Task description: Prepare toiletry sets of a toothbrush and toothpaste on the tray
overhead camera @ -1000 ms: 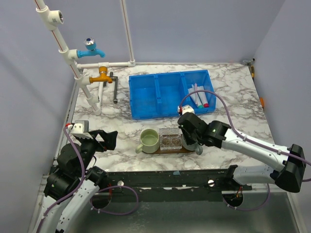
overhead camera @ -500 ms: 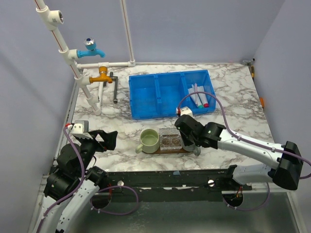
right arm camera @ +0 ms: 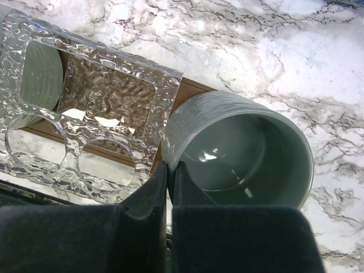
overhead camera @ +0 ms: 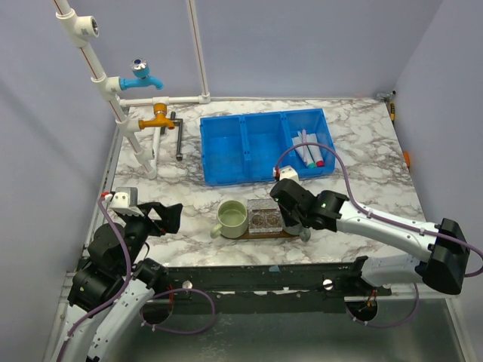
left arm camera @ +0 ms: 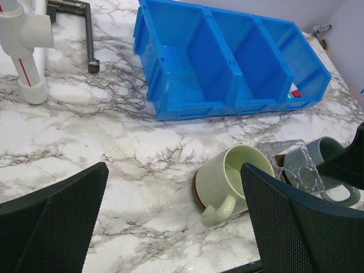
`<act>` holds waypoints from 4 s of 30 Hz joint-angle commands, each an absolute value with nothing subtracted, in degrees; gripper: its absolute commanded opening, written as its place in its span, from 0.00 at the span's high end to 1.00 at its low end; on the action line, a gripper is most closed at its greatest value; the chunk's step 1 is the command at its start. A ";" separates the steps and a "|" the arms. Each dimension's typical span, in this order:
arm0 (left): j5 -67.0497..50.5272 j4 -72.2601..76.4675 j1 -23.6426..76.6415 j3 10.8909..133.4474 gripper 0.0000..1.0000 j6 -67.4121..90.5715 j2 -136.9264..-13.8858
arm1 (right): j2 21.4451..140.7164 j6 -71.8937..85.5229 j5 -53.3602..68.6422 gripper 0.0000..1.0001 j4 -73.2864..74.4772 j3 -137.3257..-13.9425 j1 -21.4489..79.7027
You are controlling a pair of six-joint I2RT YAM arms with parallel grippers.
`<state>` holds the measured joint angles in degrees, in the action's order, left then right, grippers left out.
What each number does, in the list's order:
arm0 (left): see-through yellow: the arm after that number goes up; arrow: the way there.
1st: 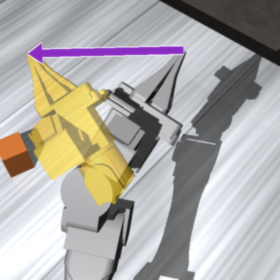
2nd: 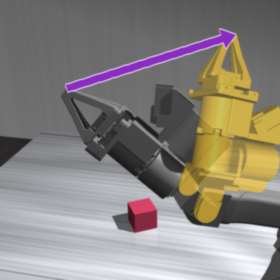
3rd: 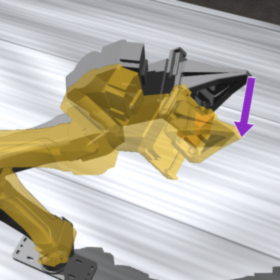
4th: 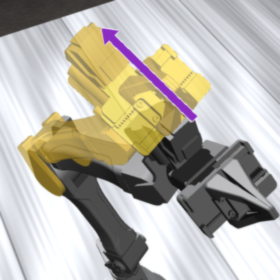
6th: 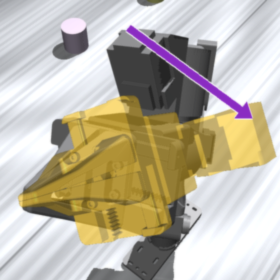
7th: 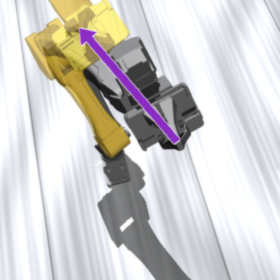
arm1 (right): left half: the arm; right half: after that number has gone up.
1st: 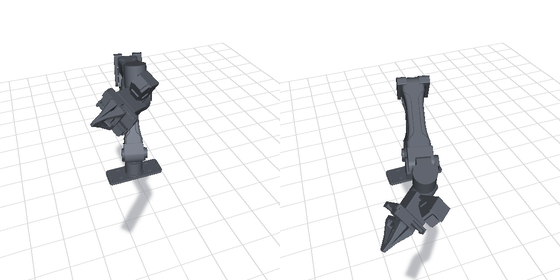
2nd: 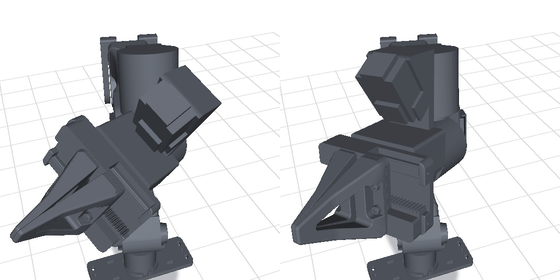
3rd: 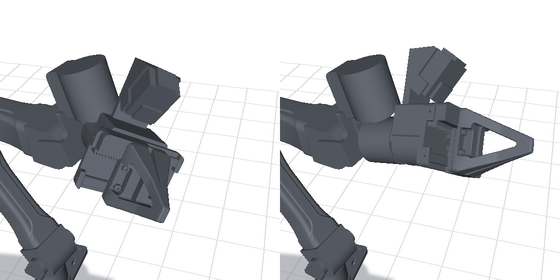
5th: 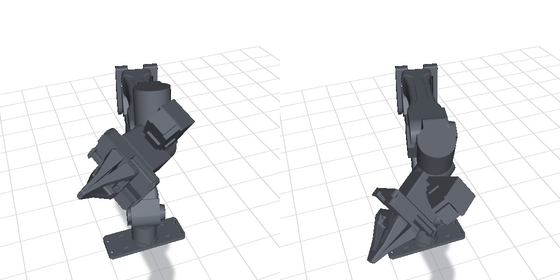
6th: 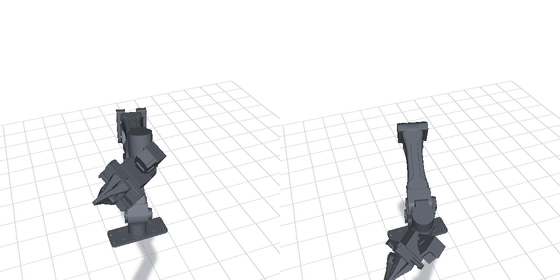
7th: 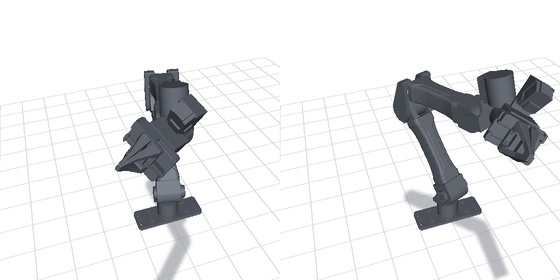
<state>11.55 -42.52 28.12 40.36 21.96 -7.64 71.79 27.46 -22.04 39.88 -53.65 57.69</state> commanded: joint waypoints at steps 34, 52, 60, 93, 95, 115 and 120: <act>10.34 -41.64 27.82 39.73 0.01 21.58 -7.42 | 71.77 28.40 -27.25 0.71 44.06 -59.82 58.70; 10.72 -41.70 27.86 39.73 0.01 21.62 -7.39 | 74.74 25.31 -38.40 0.62 46.85 -71.42 57.48; 10.85 -41.84 27.86 39.73 0.01 21.62 -8.02 | 77.71 19.84 -37.45 0.62 43.33 -75.50 52.66; 8.10 -41.97 27.85 42.18 0.01 22.78 -16.00 | 102.44 18.83 -18.34 0.65 31.94 -83.39 22.72; 8.35 -42.53 27.83 42.93 0.01 22.95 -16.65 | 104.44 18.98 -17.34 0.65 31.52 -84.40 20.82; 9.72 -41.75 27.80 39.52 0.01 22.35 -16.38 | 117.66 16.80 -13.71 0.68 32.31 -92.06 15.73; 9.85 -41.75 27.85 39.59 0.01 22.33 -16.79 | 118.56 16.55 -14.28 0.69 32.57 -92.29 15.78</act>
<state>9.43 -42.11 28.12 39.99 22.65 -16.36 117.14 17.50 -14.90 32.21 -90.87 15.79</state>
